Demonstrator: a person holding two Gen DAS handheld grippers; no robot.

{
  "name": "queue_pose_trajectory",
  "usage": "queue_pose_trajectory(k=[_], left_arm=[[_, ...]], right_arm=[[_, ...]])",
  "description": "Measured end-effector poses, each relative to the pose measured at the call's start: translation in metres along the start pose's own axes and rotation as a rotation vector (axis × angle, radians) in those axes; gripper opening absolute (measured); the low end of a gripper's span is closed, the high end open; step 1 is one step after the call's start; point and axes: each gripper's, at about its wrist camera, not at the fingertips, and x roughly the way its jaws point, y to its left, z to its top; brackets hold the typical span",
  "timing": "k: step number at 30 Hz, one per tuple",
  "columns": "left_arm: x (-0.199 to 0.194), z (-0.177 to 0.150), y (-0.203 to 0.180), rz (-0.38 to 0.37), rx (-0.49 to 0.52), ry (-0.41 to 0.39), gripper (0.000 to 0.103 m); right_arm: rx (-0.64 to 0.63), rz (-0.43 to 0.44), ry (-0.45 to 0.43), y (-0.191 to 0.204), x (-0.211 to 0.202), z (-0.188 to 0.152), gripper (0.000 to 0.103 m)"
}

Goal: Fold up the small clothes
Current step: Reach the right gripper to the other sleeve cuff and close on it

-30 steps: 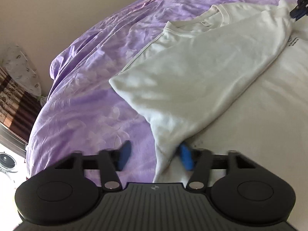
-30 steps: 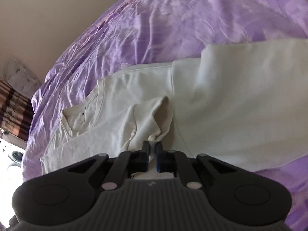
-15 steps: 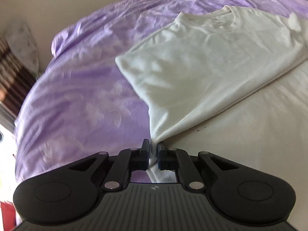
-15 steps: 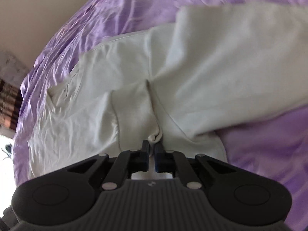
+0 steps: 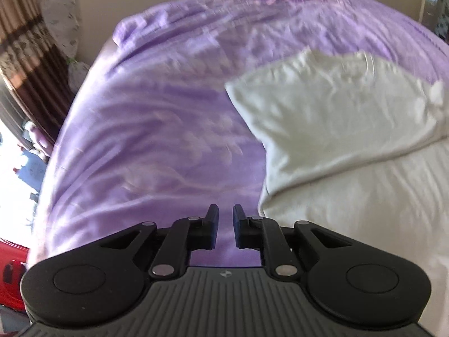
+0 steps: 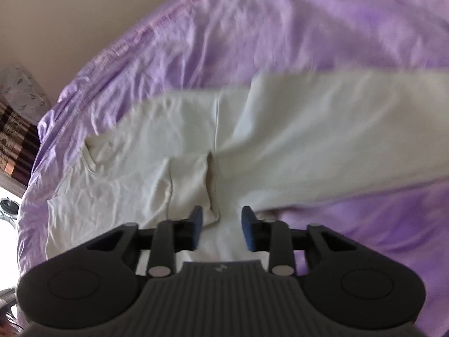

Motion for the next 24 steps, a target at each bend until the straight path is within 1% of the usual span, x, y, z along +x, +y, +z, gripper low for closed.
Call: queue_pose_trajectory(k=[3,7,9,11,14,16,18,19,20,22,24], left_arm=[[-0.029,0.01,0.004,0.015,-0.03,-0.037,0.019],[-0.061,0.024,-0.001,-0.024,-0.073,-0.09,0.024],[-0.075,0.03,-0.007,-0.043,-0.077,-0.108,0.029],[-0.087,0.036,-0.016,-0.051,-0.076,-0.118,0.031],[-0.095,0.042,-0.029,-0.076,-0.073,-0.128,0.035],[-0.098,0.047,-0.036,-0.084,-0.073,-0.128,0.037],[-0.097,0.051,-0.042,-0.089,-0.083,-0.132,0.038],[-0.094,0.053,-0.043,-0.101,-0.095,-0.135,0.039],[-0.092,0.054,-0.045,-0.112,-0.108,-0.132,0.04],[-0.083,0.057,-0.046,-0.138,-0.134,-0.119,0.041],[-0.074,0.059,-0.05,-0.147,-0.153,-0.107,0.041]], right_arm=[[-0.059,-0.042,-0.059,-0.004,-0.041,0.009,0.034],[-0.083,-0.09,-0.105,-0.024,-0.095,0.021,0.035],[-0.089,-0.123,-0.127,-0.034,-0.121,0.026,0.035],[-0.103,-0.164,-0.138,-0.044,-0.148,0.031,0.043],[-0.12,-0.232,-0.123,-0.063,-0.182,0.037,0.046],[-0.12,-0.28,-0.12,-0.078,-0.197,0.039,0.048],[-0.092,-0.321,-0.125,-0.098,-0.206,0.036,0.051],[-0.064,-0.333,-0.133,-0.111,-0.209,0.034,0.055],[-0.033,-0.34,-0.149,-0.125,-0.21,0.031,0.064],[0.02,-0.338,-0.199,-0.15,-0.211,0.022,0.072],[0.054,-0.358,-0.223,-0.17,-0.206,0.014,0.072]])
